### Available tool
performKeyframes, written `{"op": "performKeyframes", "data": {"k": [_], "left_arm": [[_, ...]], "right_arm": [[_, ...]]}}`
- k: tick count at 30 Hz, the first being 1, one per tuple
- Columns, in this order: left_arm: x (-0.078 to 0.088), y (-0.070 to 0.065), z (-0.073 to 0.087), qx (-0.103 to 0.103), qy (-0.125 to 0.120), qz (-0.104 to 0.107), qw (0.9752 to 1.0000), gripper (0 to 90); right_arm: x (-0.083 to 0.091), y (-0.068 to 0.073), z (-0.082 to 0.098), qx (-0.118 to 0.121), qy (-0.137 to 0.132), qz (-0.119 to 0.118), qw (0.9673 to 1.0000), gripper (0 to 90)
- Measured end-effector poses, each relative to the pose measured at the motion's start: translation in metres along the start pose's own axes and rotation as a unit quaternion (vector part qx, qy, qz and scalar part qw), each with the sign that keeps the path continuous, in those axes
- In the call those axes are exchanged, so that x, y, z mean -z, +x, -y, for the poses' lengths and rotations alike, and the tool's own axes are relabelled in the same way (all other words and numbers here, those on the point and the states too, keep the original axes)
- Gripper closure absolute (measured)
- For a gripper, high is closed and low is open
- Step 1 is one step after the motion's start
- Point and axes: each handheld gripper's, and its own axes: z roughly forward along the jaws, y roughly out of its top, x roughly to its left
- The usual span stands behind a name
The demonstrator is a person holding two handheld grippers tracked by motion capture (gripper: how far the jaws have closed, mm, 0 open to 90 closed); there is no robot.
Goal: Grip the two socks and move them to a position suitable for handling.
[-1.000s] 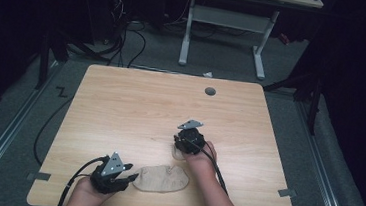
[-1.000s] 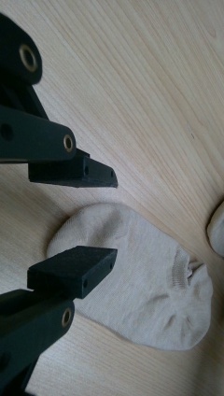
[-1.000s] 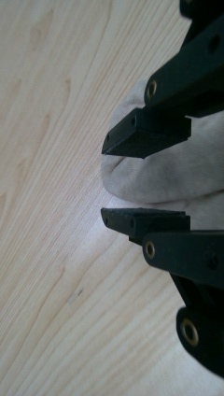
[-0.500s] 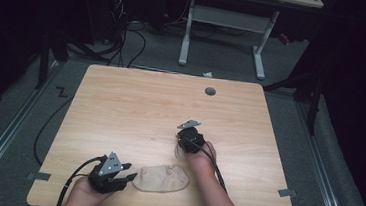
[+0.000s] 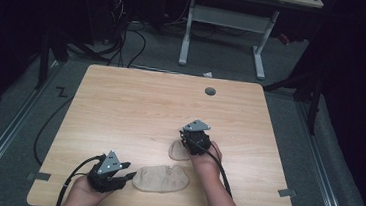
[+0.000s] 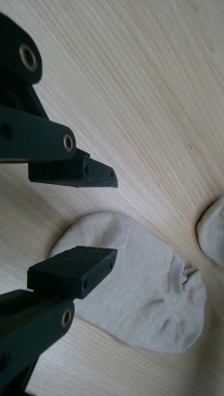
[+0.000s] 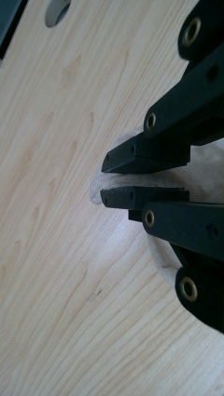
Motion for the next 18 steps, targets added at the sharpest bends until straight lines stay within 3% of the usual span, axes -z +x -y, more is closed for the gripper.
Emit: {"op": "performKeyframes", "data": {"k": [6, 12, 18], "left_arm": [[0.0, 0.002, 0.0, 0.001, 0.0, -0.005, 1.0, 58.8], [-0.001, 0.004, 0.001, 0.006, 0.003, -0.007, 0.9999, 58.8], [-0.002, 0.003, 0.0, 0.004, 0.002, -0.009, 1.0, 58.8]], "right_arm": [[0.018, -0.007, 0.011, -0.012, -0.024, 0.001, 0.9997, 81.0], [0.031, -0.015, 0.029, -0.046, -0.051, -0.006, 0.9976, 80.7], [0.039, -0.02, 0.04, -0.05, -0.052, -0.003, 0.9974, 79.3]]}}
